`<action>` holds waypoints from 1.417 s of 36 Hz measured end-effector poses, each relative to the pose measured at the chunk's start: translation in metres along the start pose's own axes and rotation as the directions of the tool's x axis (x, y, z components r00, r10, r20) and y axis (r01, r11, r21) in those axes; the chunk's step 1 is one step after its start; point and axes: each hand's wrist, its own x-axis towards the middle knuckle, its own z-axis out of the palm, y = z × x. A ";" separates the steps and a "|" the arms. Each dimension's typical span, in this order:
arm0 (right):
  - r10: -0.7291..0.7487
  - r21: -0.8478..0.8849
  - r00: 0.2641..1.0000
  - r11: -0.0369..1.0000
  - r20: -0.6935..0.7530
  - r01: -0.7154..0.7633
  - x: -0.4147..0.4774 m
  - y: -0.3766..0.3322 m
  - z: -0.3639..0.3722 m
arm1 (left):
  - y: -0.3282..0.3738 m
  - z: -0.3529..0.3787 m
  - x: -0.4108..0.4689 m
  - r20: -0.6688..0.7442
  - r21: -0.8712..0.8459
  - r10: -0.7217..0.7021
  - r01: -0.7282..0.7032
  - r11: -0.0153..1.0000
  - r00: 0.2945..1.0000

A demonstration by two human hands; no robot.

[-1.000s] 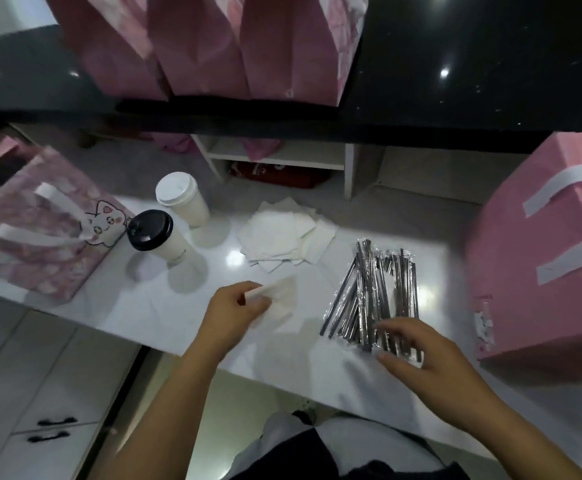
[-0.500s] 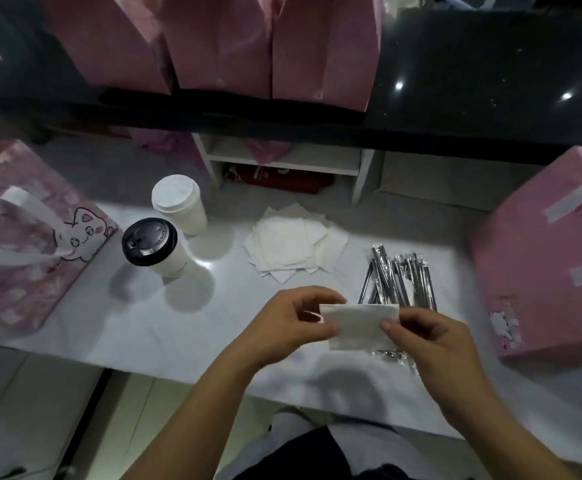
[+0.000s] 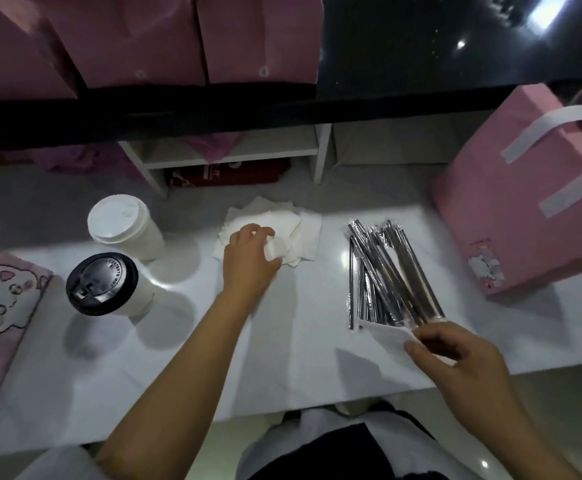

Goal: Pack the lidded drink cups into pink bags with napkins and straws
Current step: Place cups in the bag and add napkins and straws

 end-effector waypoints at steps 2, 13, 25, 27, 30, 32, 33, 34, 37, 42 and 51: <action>0.006 -0.003 1.000 1.000 -0.018 -0.006 -0.003 0.003 0.000 | -0.003 0.002 0.001 -0.009 0.010 0.015 -0.014 1.000 1.000; 0.015 -0.005 1.000 1.000 0.003 -0.014 0.010 0.001 -0.001 | -0.004 0.001 -0.001 -0.046 -0.107 -0.034 0.029 0.994 0.998; -0.068 0.010 0.988 0.998 0.136 0.067 0.044 -0.008 -0.016 | 0.002 -0.021 -0.025 -0.083 -0.290 -0.176 0.146 0.946 0.981; -0.103 0.023 0.979 0.995 0.174 0.101 0.049 -0.010 -0.020 | 0.013 -0.028 -0.035 -0.123 -0.344 -0.210 0.157 0.926 0.970; -0.169 0.070 0.956 0.985 0.238 0.157 0.059 -0.012 -0.028 | 0.037 -0.041 -0.051 -0.138 -0.523 -0.284 0.174 0.834 0.949; -0.200 0.140 0.941 0.976 0.274 0.167 0.065 -0.014 -0.035 | 0.058 -0.051 -0.064 -0.084 -0.676 -0.352 0.206 0.707 0.932; -0.200 0.195 0.931 0.970 0.304 0.145 0.067 -0.017 -0.039 | 0.070 -0.056 -0.070 -0.020 -0.755 -0.381 0.236 0.612 0.924; -0.191 0.259 0.919 0.960 0.344 0.103 0.068 -0.021 -0.043 | 0.082 -0.060 -0.076 0.056 -0.823 -0.388 0.263 0.503 0.920; -0.170 0.419 0.861 0.906 0.480 -0.055 0.071 -0.029 -0.061 | 0.117 -0.067 -0.096 0.255 -0.930 -0.298 0.317 0.183 0.920; -0.161 0.578 0.777 0.761 0.609 -0.295 0.080 -0.027 -0.080 | 0.159 -0.052 -0.114 0.407 -0.913 -0.141 0.398 -0.089 0.902; 0.160 0.603 0.804 0.582 0.573 -0.546 0.084 -0.012 -0.078 | 0.203 -0.022 -0.121 0.520 -0.841 -0.171 0.536 0.065 0.837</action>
